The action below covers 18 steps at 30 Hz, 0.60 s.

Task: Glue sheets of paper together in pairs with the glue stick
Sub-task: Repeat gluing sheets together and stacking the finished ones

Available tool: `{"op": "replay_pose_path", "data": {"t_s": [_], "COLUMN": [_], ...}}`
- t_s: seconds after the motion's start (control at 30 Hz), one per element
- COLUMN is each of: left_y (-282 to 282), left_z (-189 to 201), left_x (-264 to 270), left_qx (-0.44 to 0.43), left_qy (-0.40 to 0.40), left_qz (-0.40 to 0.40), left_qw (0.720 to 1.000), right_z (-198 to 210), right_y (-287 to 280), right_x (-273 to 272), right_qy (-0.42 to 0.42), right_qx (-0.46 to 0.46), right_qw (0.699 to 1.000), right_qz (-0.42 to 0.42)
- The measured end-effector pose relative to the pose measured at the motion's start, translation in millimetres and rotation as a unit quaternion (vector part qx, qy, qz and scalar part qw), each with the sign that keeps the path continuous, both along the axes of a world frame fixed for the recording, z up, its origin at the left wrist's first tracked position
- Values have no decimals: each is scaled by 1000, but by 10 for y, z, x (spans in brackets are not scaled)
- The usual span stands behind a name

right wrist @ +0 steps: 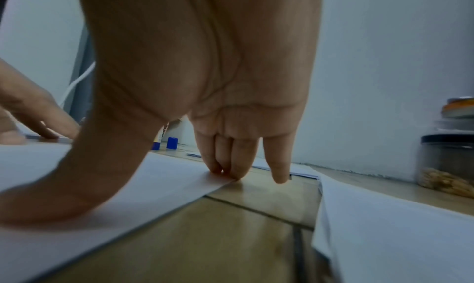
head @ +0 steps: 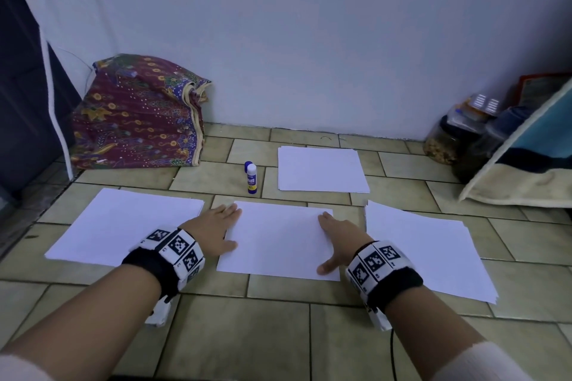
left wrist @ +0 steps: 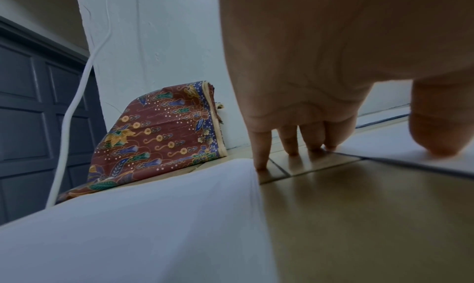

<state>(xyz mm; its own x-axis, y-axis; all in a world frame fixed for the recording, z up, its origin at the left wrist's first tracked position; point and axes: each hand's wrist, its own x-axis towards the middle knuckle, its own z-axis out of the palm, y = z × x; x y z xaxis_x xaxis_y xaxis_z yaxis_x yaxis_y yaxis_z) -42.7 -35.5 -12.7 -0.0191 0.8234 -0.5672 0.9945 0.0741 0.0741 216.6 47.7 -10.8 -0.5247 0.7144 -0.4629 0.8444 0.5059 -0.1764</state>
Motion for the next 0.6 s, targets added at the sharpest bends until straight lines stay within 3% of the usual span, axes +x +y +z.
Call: {"op": "replay_pose_path", "data": {"t_s": [0.27, 0.6], "left_y": [33, 53], "left_z": [-14, -53], "left_x": [-132, -162], "left_qx": [-25, -30], "left_qy": [-30, -22], "left_qz": [-26, -39], "left_qw": [999, 999], "right_z": [-23, 68], "right_y": [0, 2], "right_x": [6, -29], "right_qy": [-32, -1], "right_qx": [21, 15], "right_qw": [999, 999], "right_qz": [7, -36]}}
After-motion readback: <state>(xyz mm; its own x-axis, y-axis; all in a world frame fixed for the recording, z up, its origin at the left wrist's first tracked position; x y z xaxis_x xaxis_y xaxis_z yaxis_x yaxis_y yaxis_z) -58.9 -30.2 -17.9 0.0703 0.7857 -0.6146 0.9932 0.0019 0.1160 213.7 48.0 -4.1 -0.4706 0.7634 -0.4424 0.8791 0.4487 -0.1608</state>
